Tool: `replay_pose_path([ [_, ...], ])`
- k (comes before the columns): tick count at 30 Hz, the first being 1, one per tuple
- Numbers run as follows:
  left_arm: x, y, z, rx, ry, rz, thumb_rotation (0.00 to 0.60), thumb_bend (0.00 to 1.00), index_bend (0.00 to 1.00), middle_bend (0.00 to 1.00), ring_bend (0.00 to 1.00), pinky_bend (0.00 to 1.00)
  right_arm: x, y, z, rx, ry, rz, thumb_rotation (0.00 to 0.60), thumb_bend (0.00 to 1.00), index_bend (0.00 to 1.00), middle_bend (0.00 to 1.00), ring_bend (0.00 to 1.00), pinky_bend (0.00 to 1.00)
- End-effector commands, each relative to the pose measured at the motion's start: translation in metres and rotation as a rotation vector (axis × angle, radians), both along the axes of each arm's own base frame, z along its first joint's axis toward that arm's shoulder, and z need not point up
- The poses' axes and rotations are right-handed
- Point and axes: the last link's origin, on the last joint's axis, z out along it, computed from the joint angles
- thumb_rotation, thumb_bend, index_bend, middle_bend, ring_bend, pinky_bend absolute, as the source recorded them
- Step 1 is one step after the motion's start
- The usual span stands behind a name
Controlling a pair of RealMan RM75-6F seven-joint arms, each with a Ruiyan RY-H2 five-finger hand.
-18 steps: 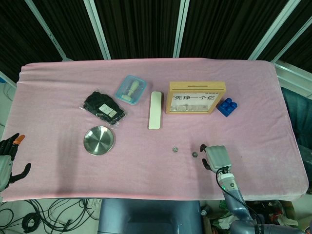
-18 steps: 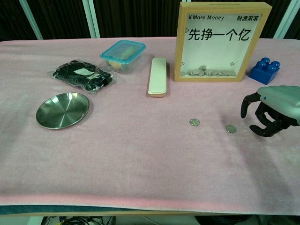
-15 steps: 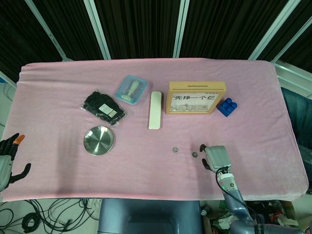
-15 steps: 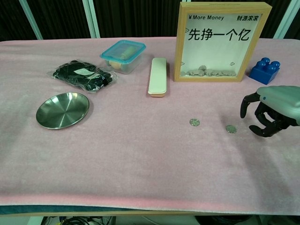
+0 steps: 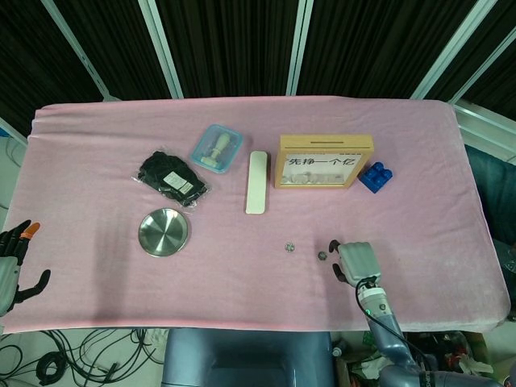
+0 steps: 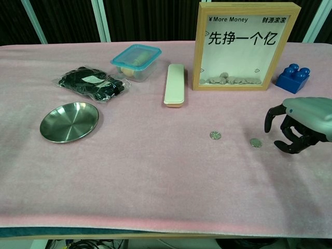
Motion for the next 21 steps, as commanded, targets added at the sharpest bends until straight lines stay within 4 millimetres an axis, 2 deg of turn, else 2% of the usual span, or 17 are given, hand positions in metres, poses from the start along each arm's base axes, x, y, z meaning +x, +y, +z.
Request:
replay_pose_path([
  [1,0.000,0.000,0.000,0.001,0.000,0.000,0.600,0.37,0.05,0.00,0.00,0.00,0.001,0.001,-0.001,0.005,0.000,0.002,0.600,0.35,0.42,0.80,0.87,0.91],
  [21,0.000,0.000,0.001,0.003,-0.003,0.004,0.600,0.37,0.05,0.00,0.00,0.00,0.002,-0.004,-0.020,0.028,0.004,-0.005,0.600,0.35,0.40,0.81,0.87,0.92],
])
